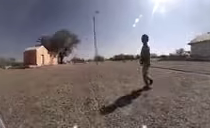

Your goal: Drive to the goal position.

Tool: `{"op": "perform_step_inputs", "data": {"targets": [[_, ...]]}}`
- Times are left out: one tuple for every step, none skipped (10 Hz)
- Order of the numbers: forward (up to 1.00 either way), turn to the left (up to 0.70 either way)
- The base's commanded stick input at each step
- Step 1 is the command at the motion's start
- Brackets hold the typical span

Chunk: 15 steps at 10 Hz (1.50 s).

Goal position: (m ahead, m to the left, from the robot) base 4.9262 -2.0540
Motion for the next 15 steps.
{"op": "perform_step_inputs", "data": {"targets": [[0.7,0.0],[0.7,0.0],[0.7,0.0],[0.7,0.0],[0.7,0.0],[0.7,0.0],[0.7,0.0],[0.7,0.0],[0.7,0.0],[0.7,0.0],[0.7,0.0],[0.7,0.0],[0.7,0.0],[0.7,0.0],[0.7,0.0]]}}
